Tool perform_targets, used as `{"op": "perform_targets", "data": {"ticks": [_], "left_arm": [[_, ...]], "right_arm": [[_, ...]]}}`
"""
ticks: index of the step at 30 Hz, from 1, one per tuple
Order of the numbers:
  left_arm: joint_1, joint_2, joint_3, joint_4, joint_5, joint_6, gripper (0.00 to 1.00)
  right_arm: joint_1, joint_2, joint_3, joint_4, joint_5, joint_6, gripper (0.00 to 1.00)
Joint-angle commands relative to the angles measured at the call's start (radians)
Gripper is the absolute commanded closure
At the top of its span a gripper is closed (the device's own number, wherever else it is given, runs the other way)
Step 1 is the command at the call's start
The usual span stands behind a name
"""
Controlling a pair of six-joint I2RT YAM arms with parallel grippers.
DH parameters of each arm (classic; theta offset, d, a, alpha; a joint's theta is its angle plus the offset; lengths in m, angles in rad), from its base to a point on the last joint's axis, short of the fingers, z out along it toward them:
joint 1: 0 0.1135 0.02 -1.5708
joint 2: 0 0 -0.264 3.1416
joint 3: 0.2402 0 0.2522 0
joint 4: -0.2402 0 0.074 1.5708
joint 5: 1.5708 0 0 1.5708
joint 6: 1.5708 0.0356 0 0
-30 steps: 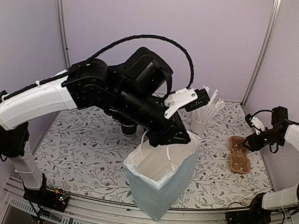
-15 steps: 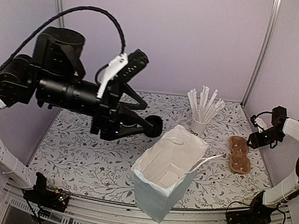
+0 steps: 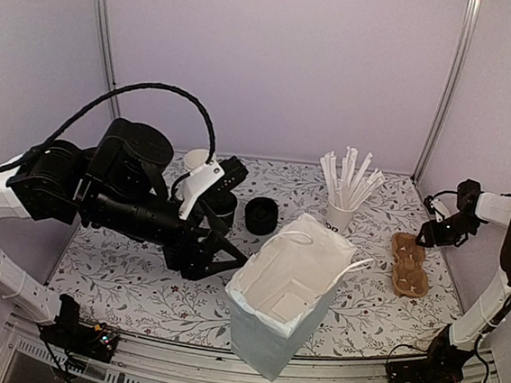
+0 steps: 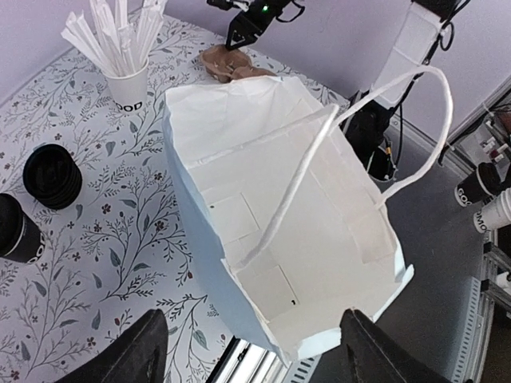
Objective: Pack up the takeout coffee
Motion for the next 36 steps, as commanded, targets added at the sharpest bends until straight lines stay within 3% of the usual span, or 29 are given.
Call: {"op": "perform_targets", "data": {"ticks": [1,12,20,27,36], "left_arm": [[-0.007,0.035,-0.006,0.057,0.017,-0.045,0.23],[0.054,0.146,0.013,0.006,-0.037,-0.098,0.28],[0.127,0.181,0.009,0.079,0.049,-0.056,0.51],[0.179,0.239,0.037,0.083,0.084,-0.010,0.74],[0.217,0.264,0.076,0.089,0.074,0.122,0.95]], "right_arm": [[0.030,0.046,0.029,-0.028,-0.058,0.012,0.47],[0.225,0.014,-0.048,-0.023,-0.112,-0.105,0.52],[0.343,-0.038,-0.052,-0.038,-0.199,-0.131,0.47],[0.342,-0.178,-0.066,-0.087,-0.024,-0.115,0.38],[0.342,-0.373,-0.160,-0.241,-0.041,-0.301,0.45]]}}
